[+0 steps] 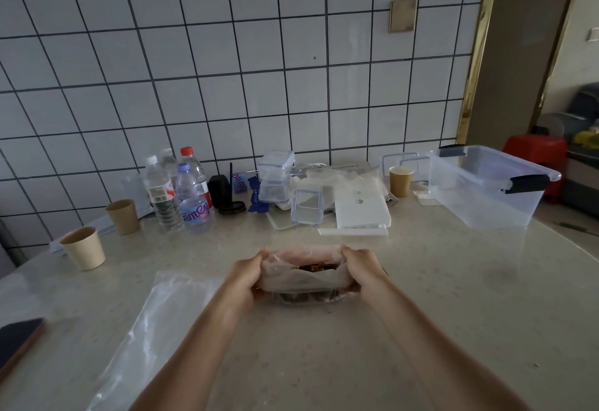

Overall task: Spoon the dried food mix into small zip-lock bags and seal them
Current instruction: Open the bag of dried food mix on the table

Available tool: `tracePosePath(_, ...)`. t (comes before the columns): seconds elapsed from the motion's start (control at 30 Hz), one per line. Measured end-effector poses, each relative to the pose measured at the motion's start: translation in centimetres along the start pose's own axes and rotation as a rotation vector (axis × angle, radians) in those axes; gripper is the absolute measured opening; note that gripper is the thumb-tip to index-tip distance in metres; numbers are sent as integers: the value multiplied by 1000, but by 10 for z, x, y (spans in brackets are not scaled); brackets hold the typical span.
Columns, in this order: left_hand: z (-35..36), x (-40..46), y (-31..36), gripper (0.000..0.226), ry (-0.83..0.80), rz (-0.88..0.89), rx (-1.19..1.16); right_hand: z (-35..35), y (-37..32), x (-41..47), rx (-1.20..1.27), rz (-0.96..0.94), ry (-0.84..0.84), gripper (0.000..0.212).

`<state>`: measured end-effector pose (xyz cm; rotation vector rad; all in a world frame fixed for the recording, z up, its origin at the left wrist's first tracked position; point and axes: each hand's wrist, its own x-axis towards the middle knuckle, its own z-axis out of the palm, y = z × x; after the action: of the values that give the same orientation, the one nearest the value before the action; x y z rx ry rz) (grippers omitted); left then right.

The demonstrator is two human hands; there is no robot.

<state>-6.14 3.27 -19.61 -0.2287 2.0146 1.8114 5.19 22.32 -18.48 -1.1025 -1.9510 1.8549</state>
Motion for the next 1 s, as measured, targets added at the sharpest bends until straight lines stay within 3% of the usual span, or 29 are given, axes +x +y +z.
tracePosePath(0.1,-2,6,-3,31,-68,-52,-48,-3,-3,2,153,126,-40,14)
tracePosePath(0.2,-3,8,-6,26,-45,4,18,-9,-3,1,141,188,-101,15)
tracePosePath(0.33,-11,-4,-4,28,89,329,468,-15,-5,-3,-34,134,-124,20)
tracePosePath(0.43,-20,-20,-3,22,190,741,739,-21,-2,-8,-470,-197,47,28)
tracePosePath(0.53,-25,-33,3,11,-74,979,831,-26,1,-19,-777,-637,133,31)
tracePosePath(0.6,-22,-39,5,7,-225,940,944,-26,-1,-28,-813,-781,-7,30)
tracePosePath(0.67,-19,-40,7,15,-258,832,1075,-23,-3,-34,-951,-738,-147,33)
tracePosePath(0.73,-17,-40,7,40,-258,750,1226,-22,-4,-40,-1123,-647,-223,46)
tracePosePath(0.83,-17,-41,8,72,-232,709,1287,-23,-7,-46,-1194,-558,-282,65)
tracePosePath(1.0,-17,-41,6,97,-217,630,1313,-21,-11,-48,-1249,-570,-309,81)
